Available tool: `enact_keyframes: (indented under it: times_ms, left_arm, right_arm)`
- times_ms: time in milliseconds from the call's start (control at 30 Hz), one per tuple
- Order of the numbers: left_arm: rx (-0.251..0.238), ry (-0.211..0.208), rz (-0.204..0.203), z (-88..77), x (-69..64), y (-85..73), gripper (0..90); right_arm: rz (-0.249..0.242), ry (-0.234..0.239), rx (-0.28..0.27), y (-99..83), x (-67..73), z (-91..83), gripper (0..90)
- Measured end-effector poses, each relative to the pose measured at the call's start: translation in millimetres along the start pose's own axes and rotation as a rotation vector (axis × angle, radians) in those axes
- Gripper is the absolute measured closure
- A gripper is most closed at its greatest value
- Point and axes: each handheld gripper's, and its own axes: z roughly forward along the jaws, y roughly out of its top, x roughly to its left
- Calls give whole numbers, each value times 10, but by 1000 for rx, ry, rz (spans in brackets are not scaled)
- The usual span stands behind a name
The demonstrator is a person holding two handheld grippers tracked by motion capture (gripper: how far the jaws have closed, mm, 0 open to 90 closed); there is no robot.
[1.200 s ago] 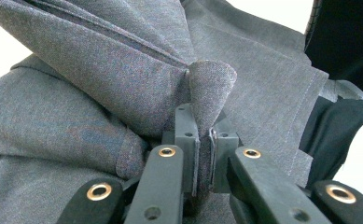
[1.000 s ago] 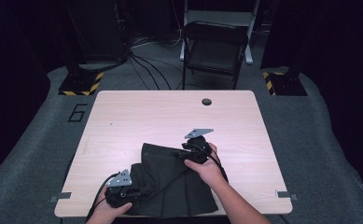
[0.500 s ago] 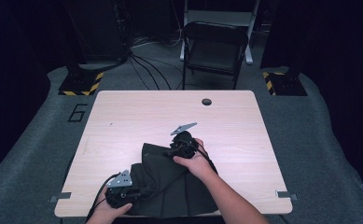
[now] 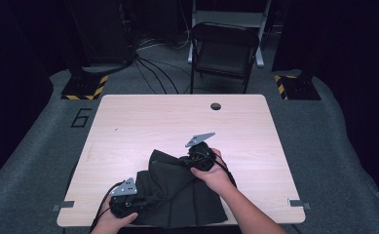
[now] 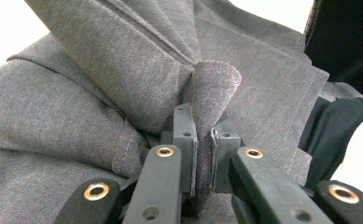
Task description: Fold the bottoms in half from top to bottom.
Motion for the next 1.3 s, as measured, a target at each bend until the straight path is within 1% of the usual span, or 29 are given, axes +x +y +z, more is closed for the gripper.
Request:
enact_keyframes:
  times_ms: [33,67,100,133,167,200,233,267,300,367,400,467,500,533,567,667,733,800,833,900,933,1000,1033,1100,1133,1167,1200,1233,1300]
  left_arm:
    - [-3,-3,-6,-6,-12,0,836]
    - [-2,-4,-6,-14,-19,4,834]
    - [-6,2,-7,-17,-28,7,829]
    - [1,-7,-8,-29,-28,13,829]
    - [-6,-5,-10,-31,-30,13,825]
    - [-12,-1,-12,-38,-31,16,825]
    - [-8,-8,-19,-55,-32,21,821]
    - [-16,-2,-12,-69,-32,24,819]
    - [-28,2,-20,-103,-39,27,813]
    - [-32,5,-14,-123,-32,28,811]
    - [-37,11,-21,-144,-33,28,809]
    - [-56,27,-39,-202,-24,28,805]
    - [-56,27,-39,-202,-24,28,805]
    - [-57,24,-50,-216,-22,27,805]
    - [-61,33,-51,-234,-8,26,804]
    - [-51,30,-58,-237,-10,23,804]
    - [-26,30,-57,-228,-11,8,800]
    - [-23,34,-62,-227,-5,4,795]
    - [-19,31,-68,-230,0,0,769]
    - [-10,29,-84,-248,11,-6,755]
    - [-7,27,-86,-273,13,-18,738]
    - [-5,21,-92,-288,7,-23,727]
    - [0,20,-81,-317,-7,-28,722]
    - [3,24,-75,-333,-15,-27,714]
    - [-2,36,-72,-361,-33,-24,673]
    - [-2,36,-72,-361,-33,-24,642]
    - [-6,41,-75,-386,-40,-20,642]
    - [-21,48,-72,-450,-39,-15,584]
    - [-35,60,-73,-515,-43,-18,558]
  right_arm:
    - [0,0,0,0,0,0,845]
    - [4,4,-7,-30,16,-49,845]
    - [-4,13,-25,-94,29,-143,845]
    - [-4,13,-25,-94,29,-143,845]
    - [-2,19,-38,-171,48,-231,845]
    - [-2,19,-38,-171,48,-231,845]
    - [-4,21,-44,-212,56,-273,845]
    - [-7,23,-53,-255,61,-313,844]
    - [-7,26,-70,-343,85,-383,844]
    - [-10,23,-78,-384,96,-411,844]
    - [-8,28,-83,-426,103,-437,844]
    - [-11,21,-103,-539,125,-500,842]
    - [-11,21,-103,-539,125,-500,842]
    - [-10,17,-108,-569,134,-516,841]
    - [-14,11,-117,-613,140,-536,839]
    - [-15,7,-121,-651,152,-546,837]
    - [-35,4,-124,-712,191,-545,831]
    - [-35,-2,-128,-733,210,-546,827]
    - [-48,2,-128,-770,224,-559,817]
    - [-37,0,-131,-791,238,-568,814]
    - [-57,-4,-125,-837,242,-593,811]
    - [-48,-10,-131,-866,255,-601,811]
    - [-50,-5,-124,-922,265,-618,811]
    - [-50,-6,-124,-950,277,-621,811]
    - [-70,-13,-114,-998,299,-626,806]
    - [-70,-13,-114,-998,299,-626,806]
    - [-82,-23,-109,-1019,308,-627,797]
    - [-82,-30,-104,-1063,326,-630,781]
    - [-73,-27,-95,-1104,339,-654,763]
